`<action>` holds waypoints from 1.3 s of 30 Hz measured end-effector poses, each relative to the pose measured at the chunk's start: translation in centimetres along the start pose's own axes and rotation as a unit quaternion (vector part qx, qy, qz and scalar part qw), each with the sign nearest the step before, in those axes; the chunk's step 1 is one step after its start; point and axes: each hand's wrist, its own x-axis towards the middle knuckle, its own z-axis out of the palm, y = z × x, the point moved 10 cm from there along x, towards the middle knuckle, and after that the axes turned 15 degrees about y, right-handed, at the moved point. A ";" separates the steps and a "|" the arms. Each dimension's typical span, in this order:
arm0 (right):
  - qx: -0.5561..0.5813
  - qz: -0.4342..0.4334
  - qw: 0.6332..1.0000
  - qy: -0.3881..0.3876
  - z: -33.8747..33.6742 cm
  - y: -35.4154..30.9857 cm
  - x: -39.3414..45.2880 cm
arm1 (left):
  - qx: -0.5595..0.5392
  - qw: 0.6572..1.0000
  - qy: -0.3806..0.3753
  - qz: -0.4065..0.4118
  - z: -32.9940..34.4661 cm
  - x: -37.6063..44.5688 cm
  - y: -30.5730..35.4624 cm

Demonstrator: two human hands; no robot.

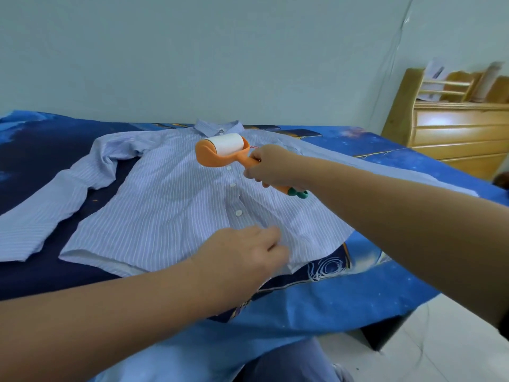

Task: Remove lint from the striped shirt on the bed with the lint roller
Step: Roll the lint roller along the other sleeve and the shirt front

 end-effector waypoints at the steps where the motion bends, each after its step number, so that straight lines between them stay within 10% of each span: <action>1: 0.000 0.000 1.000 0.003 -0.3 0.2 0.0 | -0.018 1.000 0.014 -0.015 -0.7 0.3 -0.2; 12: -0.005 0.004 1.000 0.023 -2.6 1.6 0.7 | 0.044 0.990 -0.078 0.107 2.3 -1.1 2.4; 25: 0.014 0.018 1.000 0.000 -1.5 2.7 0.5 | 0.014 0.994 -0.042 -0.099 0.7 -0.6 -1.0; 39: 0.044 0.017 0.999 -0.004 -0.6 2.2 1.0 | 0.032 0.998 -0.040 -0.041 0.3 -0.7 -0.1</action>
